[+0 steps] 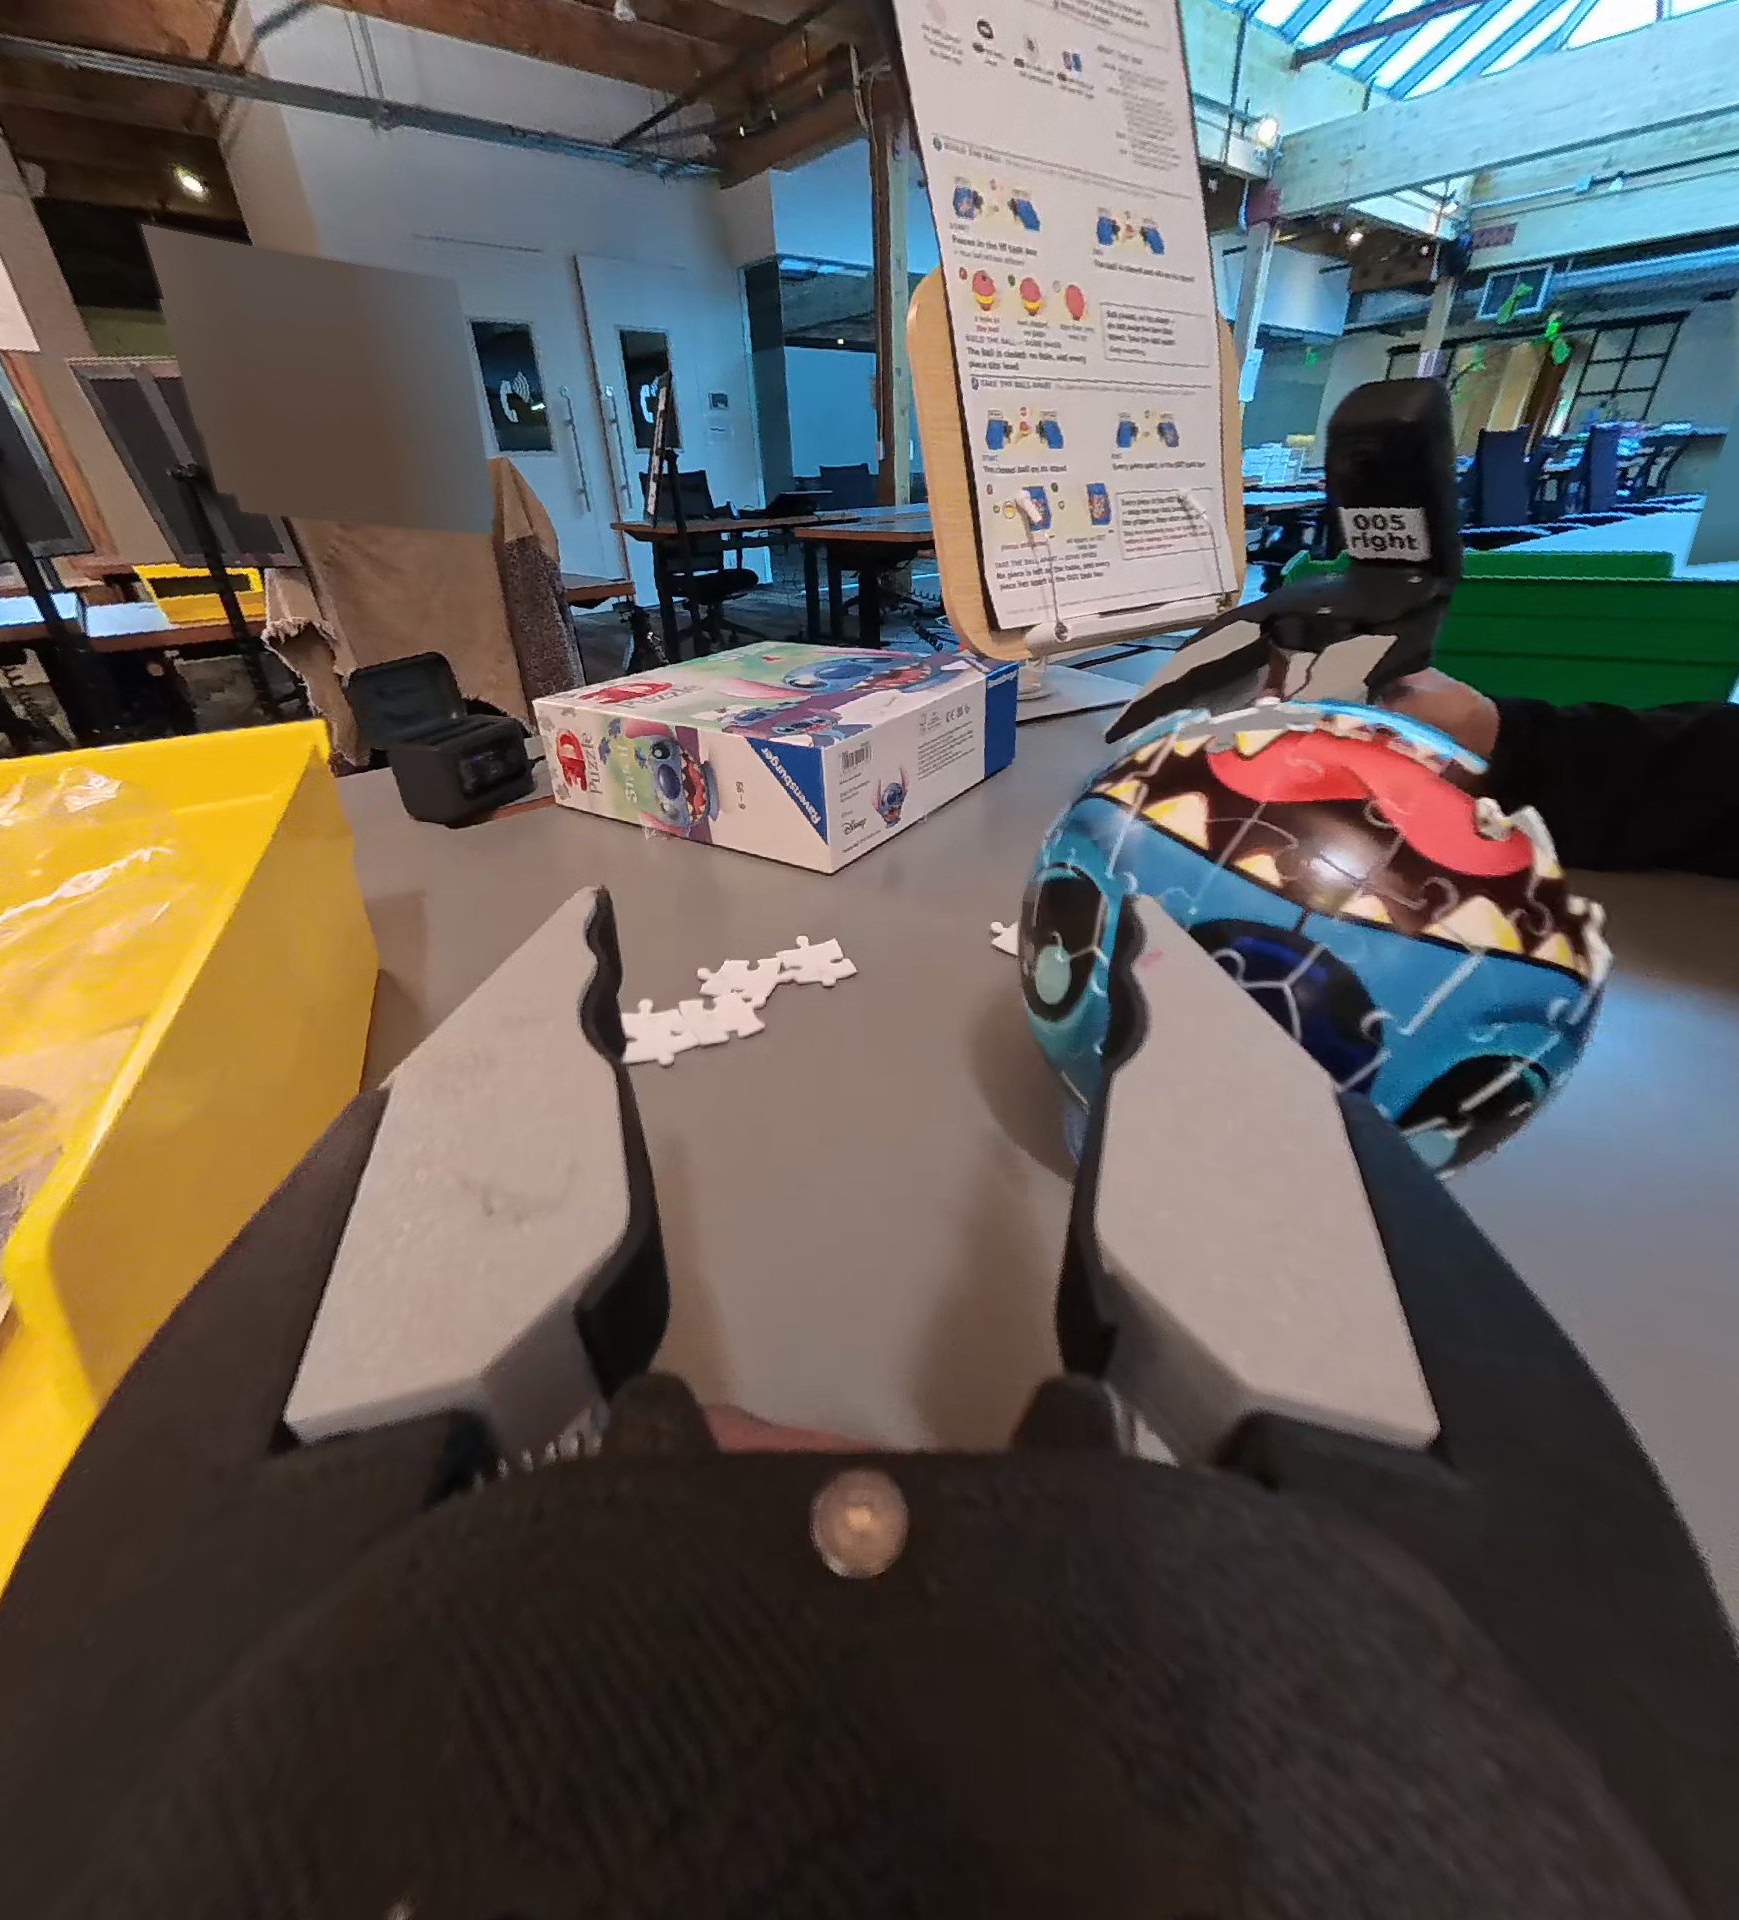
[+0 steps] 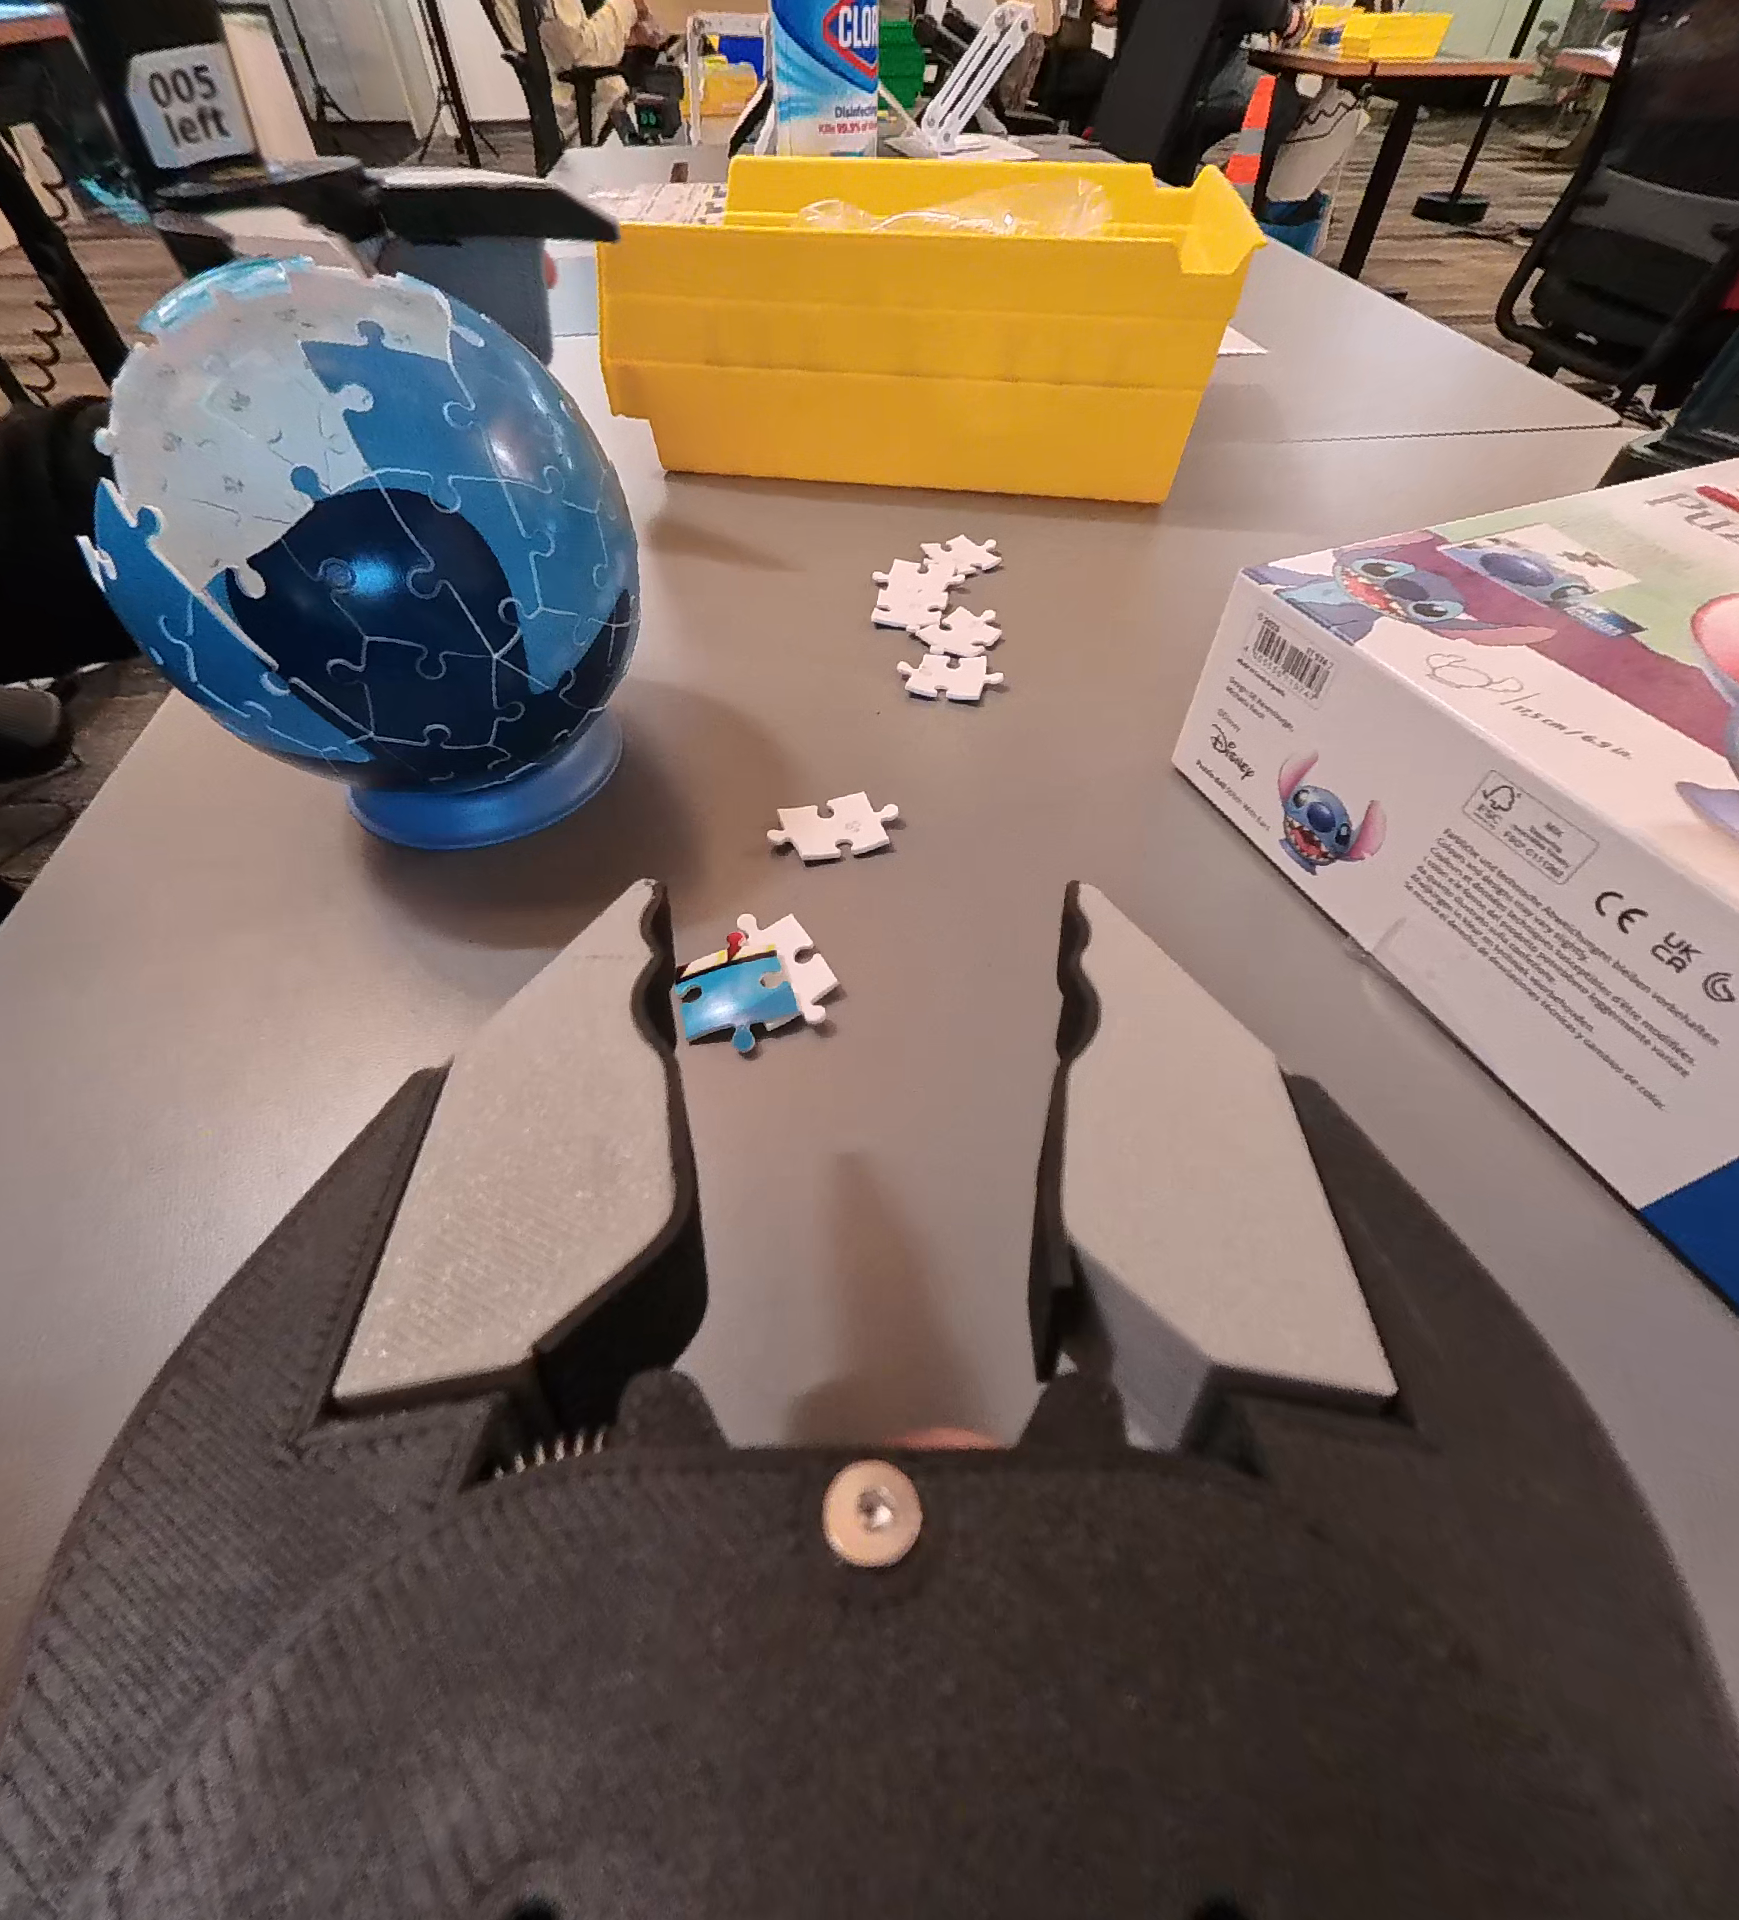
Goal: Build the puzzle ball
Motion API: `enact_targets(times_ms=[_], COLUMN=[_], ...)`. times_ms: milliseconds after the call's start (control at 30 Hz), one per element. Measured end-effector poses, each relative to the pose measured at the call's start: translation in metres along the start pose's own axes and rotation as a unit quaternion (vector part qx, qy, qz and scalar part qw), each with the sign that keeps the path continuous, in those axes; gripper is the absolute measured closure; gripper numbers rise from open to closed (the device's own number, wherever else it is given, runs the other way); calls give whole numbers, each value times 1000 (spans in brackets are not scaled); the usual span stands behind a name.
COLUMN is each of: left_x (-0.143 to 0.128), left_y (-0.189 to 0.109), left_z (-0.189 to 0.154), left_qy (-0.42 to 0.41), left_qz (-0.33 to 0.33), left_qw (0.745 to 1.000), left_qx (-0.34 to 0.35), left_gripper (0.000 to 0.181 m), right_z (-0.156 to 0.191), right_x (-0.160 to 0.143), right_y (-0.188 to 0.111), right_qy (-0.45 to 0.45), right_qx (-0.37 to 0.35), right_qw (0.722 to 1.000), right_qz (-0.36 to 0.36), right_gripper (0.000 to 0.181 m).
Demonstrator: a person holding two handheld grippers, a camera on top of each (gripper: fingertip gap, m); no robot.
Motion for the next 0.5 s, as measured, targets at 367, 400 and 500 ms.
enact_targets(times_ms=[367, 400, 500], left_x=[0, 0, 1], left_y=[4, 4, 2], left_z=[-2, -2, -4], left_qy=[19, 19, 26], left_qz=[2, 1, -6], left_qw=[1000, 1000, 1000], left_qx=[4, 3, 2], left_gripper=[91, 91, 92], right_z=[1, 1, 3], right_x=[-1, -1, -1], right_y=[1, 0, -1], right_qy=[-4, -4, -9], right_qx=[-2, -2, 2], right_qw=[1000, 1000, 1000], right_qz=[3, 2, 4], right_gripper=[110, 110, 110])
Point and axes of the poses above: each gripper's, where its closed fingertips meet, y out along the fingers, x out of its top, z = x × y across the jaws, the point moved 5 cm from there along -y, back along the fingers, and after that the axes turned 7 degrees about -x, right-handed, at the moved point
